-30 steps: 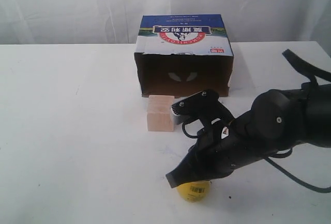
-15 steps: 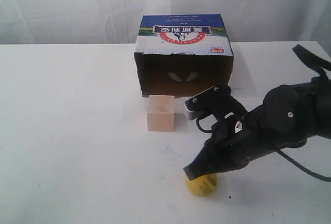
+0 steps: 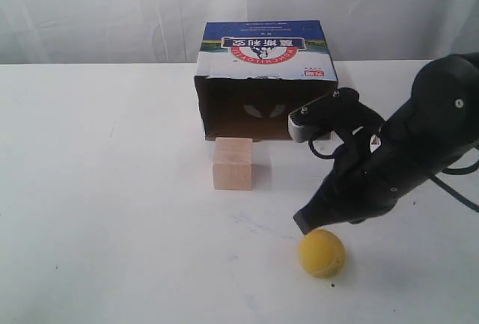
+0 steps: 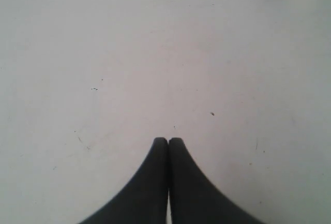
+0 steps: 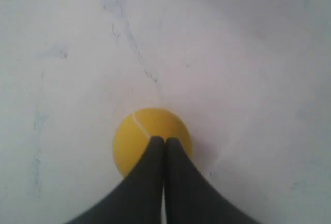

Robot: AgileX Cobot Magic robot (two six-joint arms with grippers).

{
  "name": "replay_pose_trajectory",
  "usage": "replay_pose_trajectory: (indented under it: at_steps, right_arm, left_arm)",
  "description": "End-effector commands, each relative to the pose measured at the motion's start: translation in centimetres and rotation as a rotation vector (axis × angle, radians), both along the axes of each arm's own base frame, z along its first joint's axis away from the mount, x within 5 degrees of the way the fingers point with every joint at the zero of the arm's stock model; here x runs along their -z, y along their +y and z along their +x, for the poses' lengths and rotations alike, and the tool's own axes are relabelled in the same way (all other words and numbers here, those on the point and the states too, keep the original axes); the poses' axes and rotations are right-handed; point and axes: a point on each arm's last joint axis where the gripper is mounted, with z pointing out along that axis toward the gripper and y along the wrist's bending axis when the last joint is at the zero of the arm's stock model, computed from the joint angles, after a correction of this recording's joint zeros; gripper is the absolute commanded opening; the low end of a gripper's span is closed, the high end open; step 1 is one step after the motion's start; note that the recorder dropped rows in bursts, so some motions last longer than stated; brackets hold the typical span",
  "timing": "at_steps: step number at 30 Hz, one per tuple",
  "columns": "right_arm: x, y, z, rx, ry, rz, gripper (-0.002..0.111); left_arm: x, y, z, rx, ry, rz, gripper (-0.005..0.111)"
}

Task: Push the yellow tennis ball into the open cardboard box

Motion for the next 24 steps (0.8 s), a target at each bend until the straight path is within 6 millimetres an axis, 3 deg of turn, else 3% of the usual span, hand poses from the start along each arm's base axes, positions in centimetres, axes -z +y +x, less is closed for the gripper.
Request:
replay_pose_trajectory:
  at_steps: [1, 11, 24]
  right_arm:
    - [1.2, -0.7, -0.7, 0.006, 0.04, -0.035, 0.0]
    - [6.0, -0.2, 0.7, 0.019, 0.108, -0.103, 0.0]
    - [5.2, -0.1, 0.9, 0.022, 0.063, -0.079, 0.0]
  left_arm:
    - [0.2, 0.0, -0.1, 0.004, 0.011, 0.009, 0.0]
    - [0.2, 0.0, -0.1, 0.004, 0.011, 0.009, 0.0]
    - [0.2, 0.0, -0.1, 0.004, 0.011, 0.009, 0.0]
